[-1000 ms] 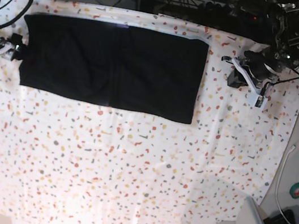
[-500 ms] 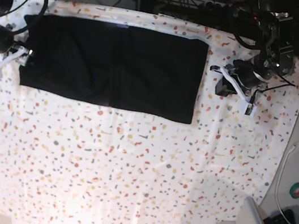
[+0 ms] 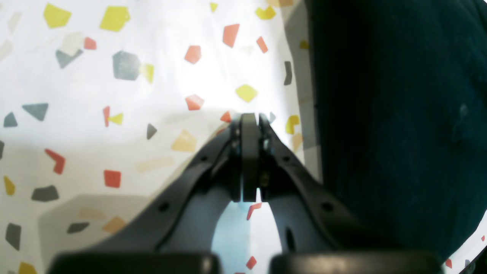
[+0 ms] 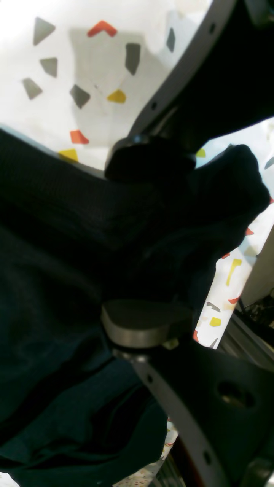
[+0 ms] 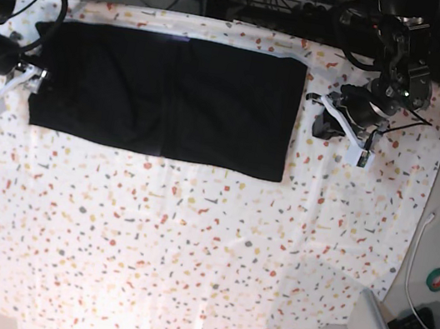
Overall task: Layout the t-shirt on the table in an organized manner, then fold the t-shirt properly
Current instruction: 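Lift both strip ends and fold them together toward the middle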
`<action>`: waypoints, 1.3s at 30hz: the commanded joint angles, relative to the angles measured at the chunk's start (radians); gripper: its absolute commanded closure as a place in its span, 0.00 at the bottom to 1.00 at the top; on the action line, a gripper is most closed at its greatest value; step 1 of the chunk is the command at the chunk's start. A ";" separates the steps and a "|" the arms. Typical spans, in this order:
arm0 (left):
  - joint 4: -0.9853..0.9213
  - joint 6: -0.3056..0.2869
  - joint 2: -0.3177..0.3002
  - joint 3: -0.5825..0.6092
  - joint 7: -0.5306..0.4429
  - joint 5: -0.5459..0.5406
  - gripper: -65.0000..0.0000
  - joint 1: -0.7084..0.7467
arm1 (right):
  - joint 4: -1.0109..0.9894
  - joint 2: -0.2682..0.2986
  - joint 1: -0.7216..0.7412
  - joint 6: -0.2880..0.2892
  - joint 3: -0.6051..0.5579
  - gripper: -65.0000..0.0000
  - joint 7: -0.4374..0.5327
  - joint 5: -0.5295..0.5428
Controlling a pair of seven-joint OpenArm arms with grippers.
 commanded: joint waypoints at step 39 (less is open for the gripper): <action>-0.108 0.136 0.086 0.527 -0.069 0.016 1.00 -0.063 | 0.321 0.033 0.012 -0.034 -0.253 1.00 -0.042 -0.006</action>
